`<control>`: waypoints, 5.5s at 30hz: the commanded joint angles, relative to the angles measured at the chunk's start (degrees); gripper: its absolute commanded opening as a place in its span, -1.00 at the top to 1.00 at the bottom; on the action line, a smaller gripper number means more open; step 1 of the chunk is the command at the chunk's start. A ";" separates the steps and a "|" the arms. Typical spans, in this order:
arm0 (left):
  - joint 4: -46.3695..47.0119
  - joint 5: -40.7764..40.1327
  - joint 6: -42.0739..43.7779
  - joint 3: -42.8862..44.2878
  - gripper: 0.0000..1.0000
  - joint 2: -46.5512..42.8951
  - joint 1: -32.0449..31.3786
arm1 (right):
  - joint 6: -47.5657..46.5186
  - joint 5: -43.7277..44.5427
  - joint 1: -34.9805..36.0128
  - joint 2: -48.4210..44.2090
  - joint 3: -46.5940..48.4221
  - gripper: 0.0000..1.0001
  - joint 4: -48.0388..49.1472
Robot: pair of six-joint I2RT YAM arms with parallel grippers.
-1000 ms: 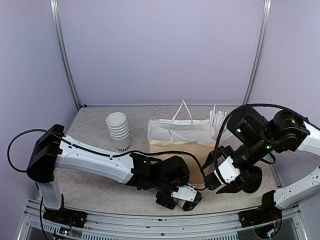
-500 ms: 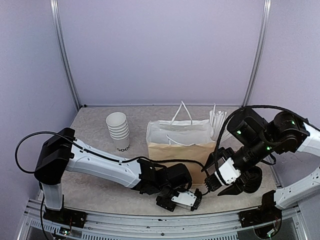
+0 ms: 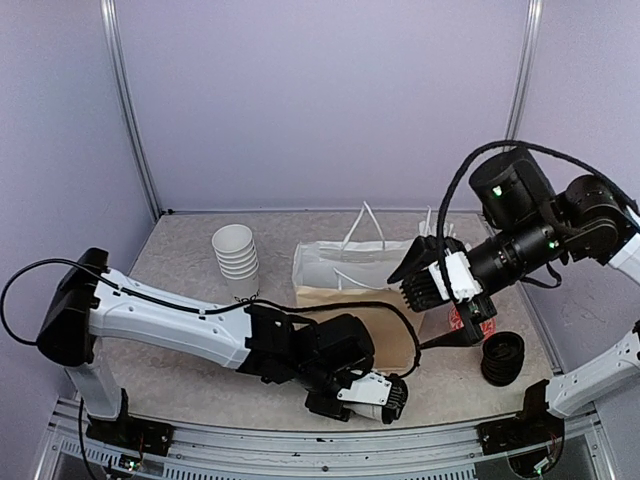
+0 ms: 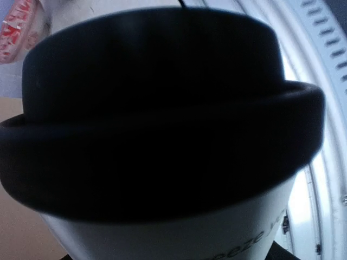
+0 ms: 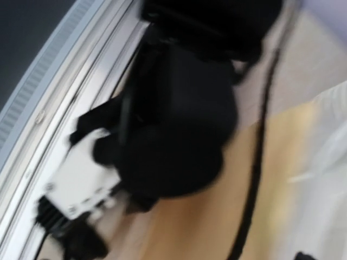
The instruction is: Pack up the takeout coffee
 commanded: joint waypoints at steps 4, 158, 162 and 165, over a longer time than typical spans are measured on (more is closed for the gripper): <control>14.85 8.13 -15.41 -9.64 -0.33 -20.84 -0.58 | 7.06 -1.81 -3.42 3.91 14.09 -0.69 2.55; -33.68 -25.31 -88.90 -27.06 -0.94 -34.79 41.37 | 5.85 -1.61 -0.23 11.47 32.92 -0.55 -13.35; -33.37 -25.98 -88.04 -27.02 -0.98 -32.95 46.97 | 6.02 -1.48 -0.23 10.73 32.00 -0.56 -13.46; -27.65 -22.55 -84.72 -28.87 -0.97 -30.86 52.58 | 5.98 -1.37 -0.31 10.51 31.99 -0.56 -13.52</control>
